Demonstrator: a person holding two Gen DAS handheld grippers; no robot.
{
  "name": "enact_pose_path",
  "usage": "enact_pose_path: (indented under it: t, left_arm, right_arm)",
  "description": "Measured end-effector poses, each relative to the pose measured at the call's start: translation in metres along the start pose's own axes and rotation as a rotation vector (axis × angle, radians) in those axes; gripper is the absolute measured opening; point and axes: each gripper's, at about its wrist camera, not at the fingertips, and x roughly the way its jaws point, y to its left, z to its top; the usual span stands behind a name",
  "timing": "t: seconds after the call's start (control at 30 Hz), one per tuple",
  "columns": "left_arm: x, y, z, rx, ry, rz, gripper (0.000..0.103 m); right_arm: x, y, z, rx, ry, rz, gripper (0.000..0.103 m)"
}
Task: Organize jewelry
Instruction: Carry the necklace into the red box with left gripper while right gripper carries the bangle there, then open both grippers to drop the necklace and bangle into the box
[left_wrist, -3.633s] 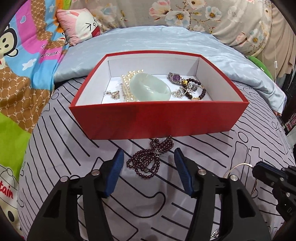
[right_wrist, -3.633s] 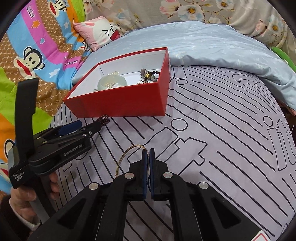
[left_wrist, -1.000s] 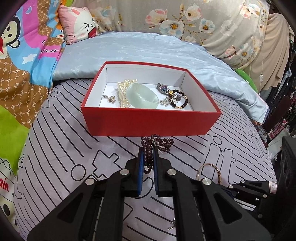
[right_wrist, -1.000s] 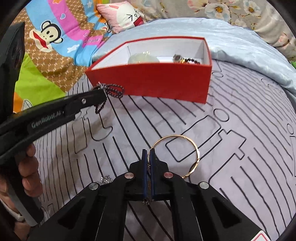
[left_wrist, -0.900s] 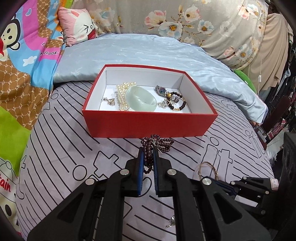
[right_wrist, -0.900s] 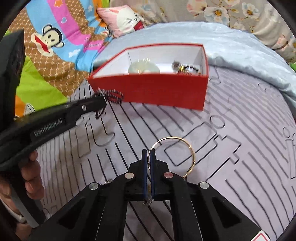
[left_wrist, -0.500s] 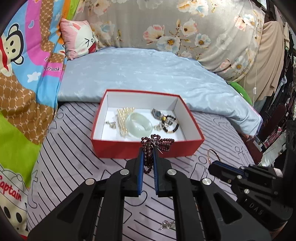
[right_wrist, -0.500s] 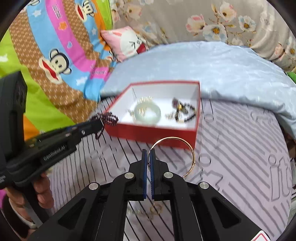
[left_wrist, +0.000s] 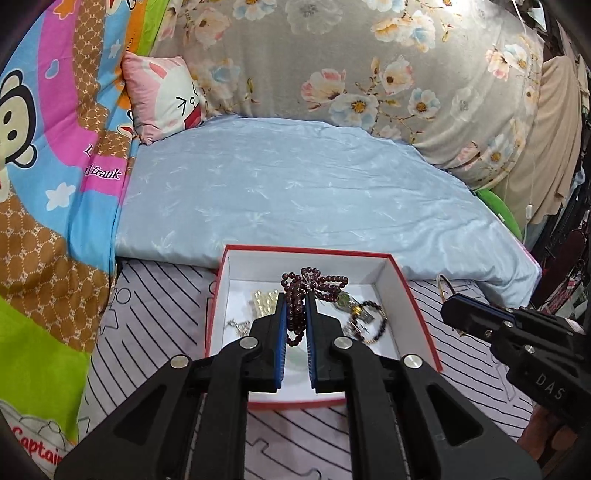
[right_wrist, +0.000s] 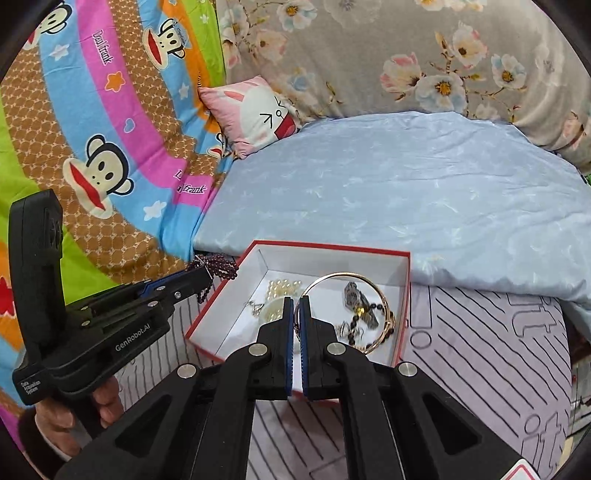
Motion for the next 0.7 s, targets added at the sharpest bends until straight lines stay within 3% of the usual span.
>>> enact_pose_path:
  t: [0.33,0.7]
  left_arm:
    - [0.063,0.012,0.007,-0.006,0.063,0.046,0.008]
    - [0.097,0.021,0.004,-0.008,0.104,0.063,0.008]
  right_arm:
    - [0.065,-0.004,0.013,0.012,0.067,0.011,0.003]
    - [0.112,-0.008,0.012,0.009,0.128,-0.004,0.003]
